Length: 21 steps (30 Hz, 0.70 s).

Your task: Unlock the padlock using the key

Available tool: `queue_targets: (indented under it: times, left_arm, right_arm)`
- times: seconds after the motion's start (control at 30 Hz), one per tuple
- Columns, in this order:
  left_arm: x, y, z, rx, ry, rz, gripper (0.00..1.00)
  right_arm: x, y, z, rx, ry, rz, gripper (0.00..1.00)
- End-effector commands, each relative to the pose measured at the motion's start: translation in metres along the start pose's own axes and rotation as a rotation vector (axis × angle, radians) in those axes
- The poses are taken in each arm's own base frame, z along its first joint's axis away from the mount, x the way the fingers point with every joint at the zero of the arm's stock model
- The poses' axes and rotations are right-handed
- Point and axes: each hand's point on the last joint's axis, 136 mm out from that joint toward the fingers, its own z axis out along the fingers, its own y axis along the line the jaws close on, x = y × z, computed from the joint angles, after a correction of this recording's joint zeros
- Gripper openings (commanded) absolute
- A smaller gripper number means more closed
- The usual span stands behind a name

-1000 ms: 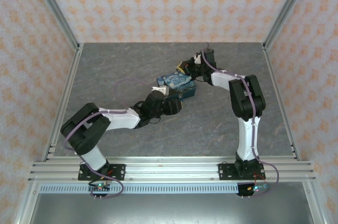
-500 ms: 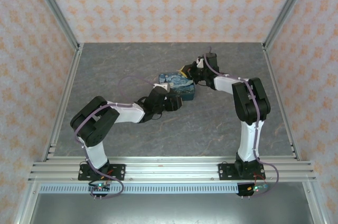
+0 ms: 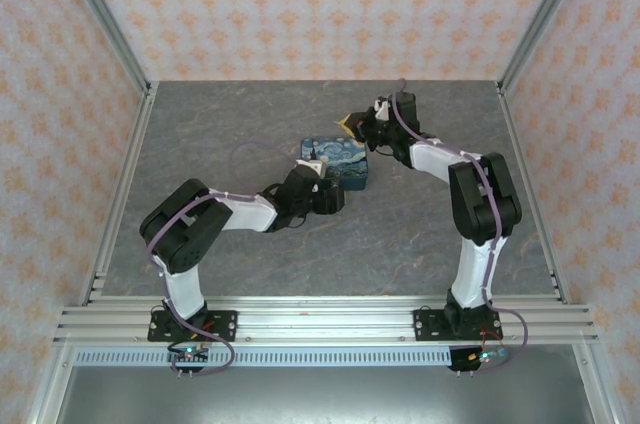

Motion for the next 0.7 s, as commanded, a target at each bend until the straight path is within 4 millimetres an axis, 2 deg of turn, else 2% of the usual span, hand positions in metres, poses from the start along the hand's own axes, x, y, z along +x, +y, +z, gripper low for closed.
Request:
queue_targets:
  times: [0.0,0.3,0.37,0.67]
  left_arm:
    - [0.001,0.003,0.008,-0.019,0.006,0.043,0.79]
    - [-0.007,-0.011,0.017,0.028,-0.009,0.082,0.73]
    - [0.002,-0.007,0.026,0.015,0.011,0.092,0.72]
    - [0.003,-0.012,0.038,0.009,0.024,0.142,0.70]
  right_arm:
    - [0.003,0.007,-0.009,-0.034,-0.025,0.008,0.00]
    - [0.019,-0.029,-0.012,0.017,-0.018,0.046,0.00]
    - [0.021,-0.036,-0.012,0.029,-0.013,0.052,0.00]
    - [0.029,-0.056,-0.009,0.063,0.008,0.071,0.00]
